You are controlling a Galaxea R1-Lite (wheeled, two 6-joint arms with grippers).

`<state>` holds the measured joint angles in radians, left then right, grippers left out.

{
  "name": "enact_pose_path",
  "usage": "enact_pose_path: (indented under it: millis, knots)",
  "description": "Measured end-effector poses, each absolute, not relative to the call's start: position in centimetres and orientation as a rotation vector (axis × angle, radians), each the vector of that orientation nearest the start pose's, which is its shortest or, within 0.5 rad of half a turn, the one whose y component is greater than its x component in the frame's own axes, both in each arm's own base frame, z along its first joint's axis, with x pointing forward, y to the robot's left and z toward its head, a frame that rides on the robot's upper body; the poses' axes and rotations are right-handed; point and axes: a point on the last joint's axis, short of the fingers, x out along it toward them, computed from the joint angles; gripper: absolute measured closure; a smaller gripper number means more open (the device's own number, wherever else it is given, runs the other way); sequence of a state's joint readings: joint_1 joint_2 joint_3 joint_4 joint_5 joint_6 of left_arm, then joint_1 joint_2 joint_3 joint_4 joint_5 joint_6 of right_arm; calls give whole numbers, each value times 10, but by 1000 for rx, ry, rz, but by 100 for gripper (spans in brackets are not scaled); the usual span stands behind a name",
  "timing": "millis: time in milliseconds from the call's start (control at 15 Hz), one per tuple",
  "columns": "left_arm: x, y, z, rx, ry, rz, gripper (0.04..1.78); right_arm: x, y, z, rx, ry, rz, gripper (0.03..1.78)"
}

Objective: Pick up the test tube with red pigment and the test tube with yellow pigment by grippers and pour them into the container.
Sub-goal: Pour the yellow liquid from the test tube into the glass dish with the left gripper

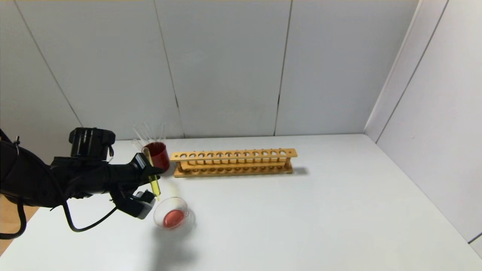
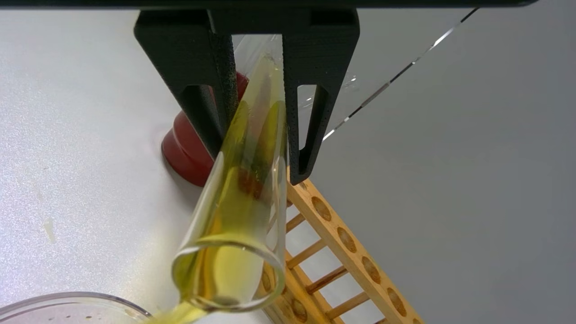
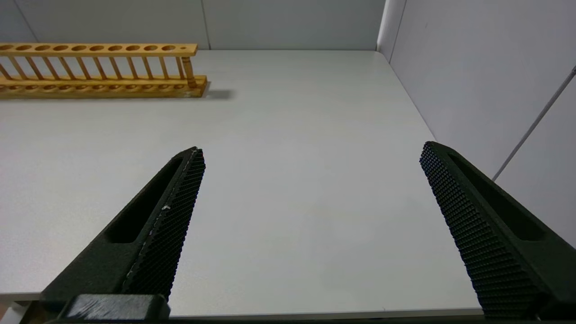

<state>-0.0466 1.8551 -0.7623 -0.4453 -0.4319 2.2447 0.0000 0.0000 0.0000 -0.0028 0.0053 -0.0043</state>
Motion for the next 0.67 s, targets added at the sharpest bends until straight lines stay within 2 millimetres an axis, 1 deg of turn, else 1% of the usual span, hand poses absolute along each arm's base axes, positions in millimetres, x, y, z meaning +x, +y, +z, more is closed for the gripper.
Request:
enact_pose_path:
  millis: [667]
  knots:
    - [313,-25,103,1983,-156,-945,149,-23,0,76,-4,-3,5,6]
